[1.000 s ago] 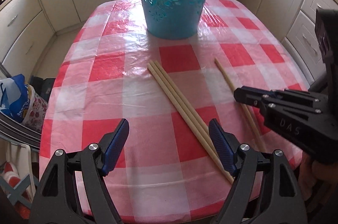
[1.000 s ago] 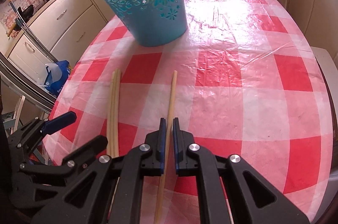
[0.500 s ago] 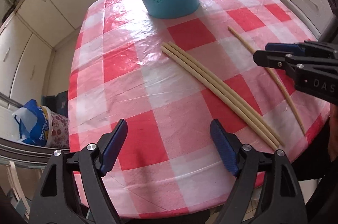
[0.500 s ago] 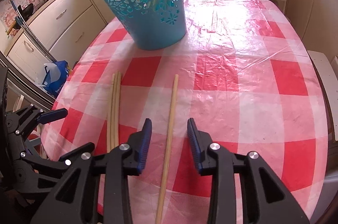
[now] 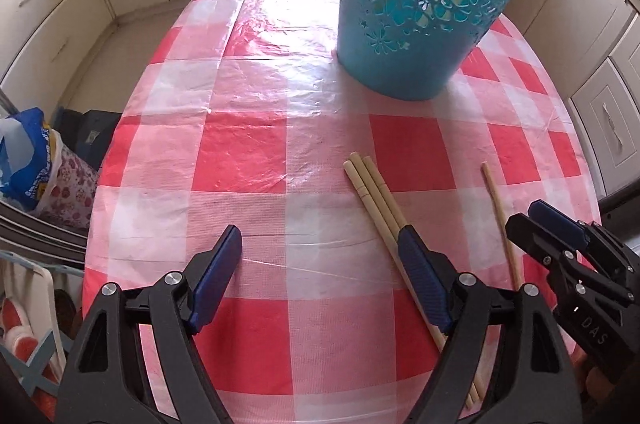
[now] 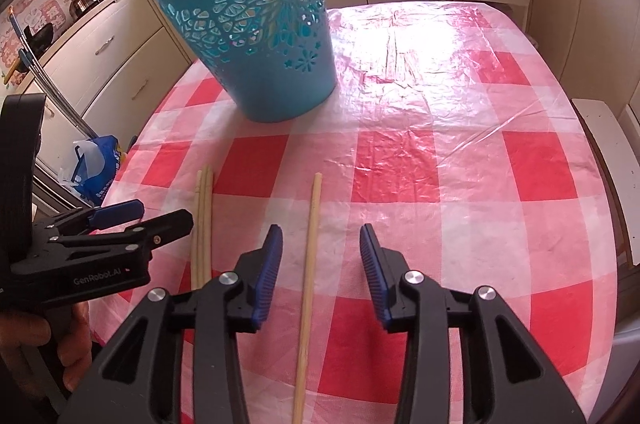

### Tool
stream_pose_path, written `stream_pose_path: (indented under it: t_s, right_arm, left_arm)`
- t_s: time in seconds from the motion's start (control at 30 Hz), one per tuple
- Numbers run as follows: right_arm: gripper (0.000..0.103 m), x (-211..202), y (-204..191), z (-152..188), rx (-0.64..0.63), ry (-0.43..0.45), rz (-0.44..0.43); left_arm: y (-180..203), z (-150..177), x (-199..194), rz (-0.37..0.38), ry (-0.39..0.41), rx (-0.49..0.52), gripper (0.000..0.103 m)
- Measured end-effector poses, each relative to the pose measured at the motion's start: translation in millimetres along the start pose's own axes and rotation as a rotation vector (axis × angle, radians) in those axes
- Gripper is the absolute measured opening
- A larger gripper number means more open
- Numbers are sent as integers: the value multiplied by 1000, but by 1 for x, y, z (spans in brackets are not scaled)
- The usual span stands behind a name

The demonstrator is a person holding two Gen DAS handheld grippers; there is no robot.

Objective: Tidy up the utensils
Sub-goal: 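Close the left gripper on one stick while the right gripper grasps another stick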

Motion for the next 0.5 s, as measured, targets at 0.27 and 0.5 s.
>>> stream_pose_path:
  t_s: [0.27,0.5]
  right_arm:
    - [40,-1,-2,-3,-24,9,17]
    - [40,2,-3,-4,-34,8,31]
  left_arm:
    - [0,3,0,-71,26,27,73]
    - [20,4,-1,-66,57,142,57]
Point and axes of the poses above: each gripper's, at about its wrist camera, not at the fingertips, and x roughly the way its jaws point, y to its right, z to its underside, the point moved 3 cm from there along x, roughly the way its jaws point, and after that the axes turned 11 degrees about -x, right-handed, at the moved point
